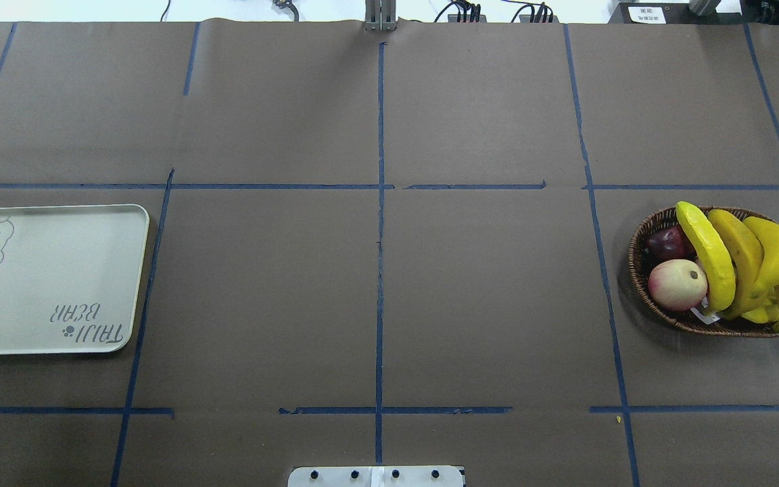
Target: Transfer all bananas from basket to plate
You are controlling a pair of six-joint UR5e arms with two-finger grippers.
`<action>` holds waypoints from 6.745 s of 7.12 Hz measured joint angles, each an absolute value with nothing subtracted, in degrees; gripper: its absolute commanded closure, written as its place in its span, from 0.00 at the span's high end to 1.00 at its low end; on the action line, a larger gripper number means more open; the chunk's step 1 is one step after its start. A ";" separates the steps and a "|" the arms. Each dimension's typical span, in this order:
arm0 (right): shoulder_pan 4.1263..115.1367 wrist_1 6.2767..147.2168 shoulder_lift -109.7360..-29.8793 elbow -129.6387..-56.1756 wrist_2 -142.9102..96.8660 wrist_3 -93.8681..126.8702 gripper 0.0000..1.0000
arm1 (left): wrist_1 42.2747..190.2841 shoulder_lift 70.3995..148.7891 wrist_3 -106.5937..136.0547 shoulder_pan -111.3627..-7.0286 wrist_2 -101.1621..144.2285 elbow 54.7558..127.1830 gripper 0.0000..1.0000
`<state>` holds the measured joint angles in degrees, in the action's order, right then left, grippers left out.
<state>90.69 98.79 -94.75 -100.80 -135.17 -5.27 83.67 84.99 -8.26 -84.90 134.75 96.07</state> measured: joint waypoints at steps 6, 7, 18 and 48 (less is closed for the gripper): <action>90.60 98.70 -94.71 -103.25 -137.47 -5.24 1.00 | 83.64 84.99 -8.09 -84.90 135.01 96.12 1.00; 90.07 98.70 -94.04 -104.36 -139.49 -5.18 0.99 | 83.66 84.99 -8.09 -84.90 135.08 96.13 1.00; 67.48 69.17 -104.28 -115.11 -126.28 54.42 0.97 | 83.67 84.99 -7.93 -84.23 135.26 96.32 1.00; 52.59 47.69 -86.20 -110.21 -121.29 77.68 0.00 | 93.30 97.78 3.37 -78.36 138.13 98.68 1.00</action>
